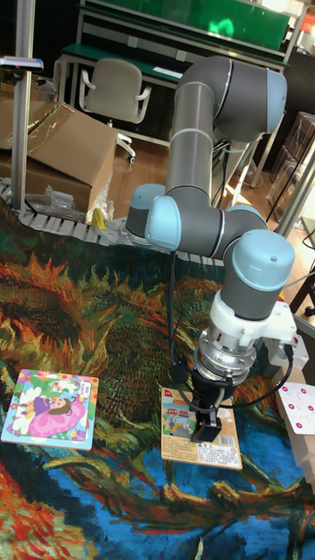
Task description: Assemble one piece of a puzzle
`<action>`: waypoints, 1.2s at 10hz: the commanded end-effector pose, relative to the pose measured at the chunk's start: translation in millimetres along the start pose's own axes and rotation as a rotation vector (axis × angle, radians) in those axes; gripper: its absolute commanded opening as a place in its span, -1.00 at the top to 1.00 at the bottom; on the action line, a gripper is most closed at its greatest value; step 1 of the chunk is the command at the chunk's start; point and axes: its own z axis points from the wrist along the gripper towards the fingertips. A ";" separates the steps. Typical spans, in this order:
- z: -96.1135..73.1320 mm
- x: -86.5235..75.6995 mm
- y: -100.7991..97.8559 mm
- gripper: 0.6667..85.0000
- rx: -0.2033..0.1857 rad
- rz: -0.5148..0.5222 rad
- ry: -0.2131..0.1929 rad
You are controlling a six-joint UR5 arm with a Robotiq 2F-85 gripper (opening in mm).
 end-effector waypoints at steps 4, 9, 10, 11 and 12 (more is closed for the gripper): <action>-2.6 2.7 -0.5 -0.36 0.002 0.005 -0.013; -1.5 1.0 -1.8 -0.35 0.005 0.014 -0.013; -1.3 2.2 -2.1 -0.34 0.005 0.014 -0.007; -0.7 1.0 -1.7 -0.34 0.004 0.014 -0.009; -0.3 -0.9 -1.5 -0.34 0.002 0.016 -0.010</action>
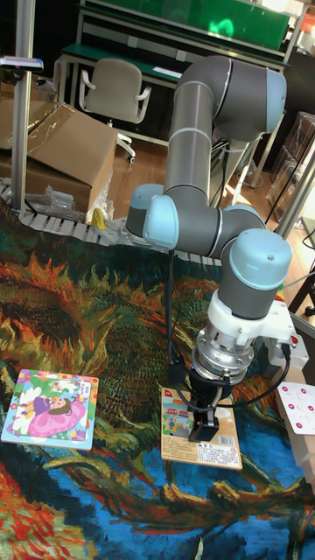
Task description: Assemble one piece of a puzzle
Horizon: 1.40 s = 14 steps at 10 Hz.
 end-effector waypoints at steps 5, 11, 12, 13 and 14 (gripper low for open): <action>-0.1 -3.7 2.7 -0.34 -0.009 0.011 -0.009; 1.1 -5.1 -4.7 -0.34 0.017 0.019 -0.010; 1.6 -5.2 -5.8 -0.34 0.021 0.021 -0.009; 1.7 -4.9 -7.0 -0.34 0.026 0.019 -0.007; 1.8 -3.0 -9.1 -0.34 0.034 0.016 0.000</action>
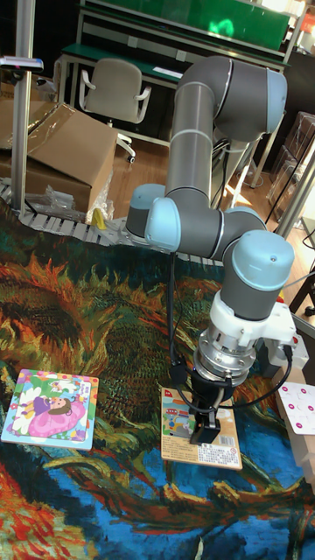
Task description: Assemble one piece of a puzzle
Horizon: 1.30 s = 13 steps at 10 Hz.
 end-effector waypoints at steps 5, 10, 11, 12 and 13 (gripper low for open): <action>0.1 -1.3 -2.7 -0.34 0.013 0.006 0.001; -1.4 -3.8 0.5 -0.32 0.013 0.010 0.007; -1.7 -4.8 0.5 -0.30 0.014 0.013 0.007; -1.9 -5.5 1.1 -0.30 0.013 0.015 0.007; -1.8 -5.3 1.5 -0.30 0.011 0.018 0.011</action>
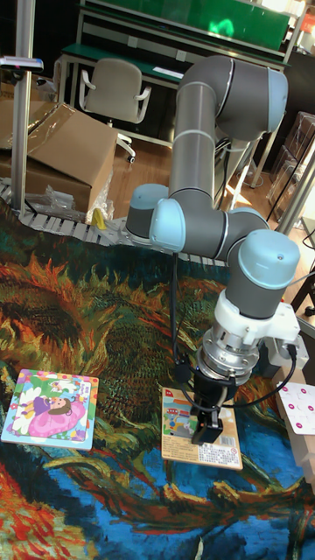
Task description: Assemble one piece of a puzzle
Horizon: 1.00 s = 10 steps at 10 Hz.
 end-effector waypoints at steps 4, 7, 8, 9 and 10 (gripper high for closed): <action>-2.2 0.8 -1.5 -0.21 0.009 0.019 0.007; -2.6 2.4 -1.3 -0.14 0.009 0.023 0.013; -2.9 2.6 -1.1 -0.09 0.009 0.029 0.013; -3.0 2.6 -1.5 -0.02 0.011 0.031 0.013; -2.9 2.5 -1.5 0.02 0.011 0.031 0.013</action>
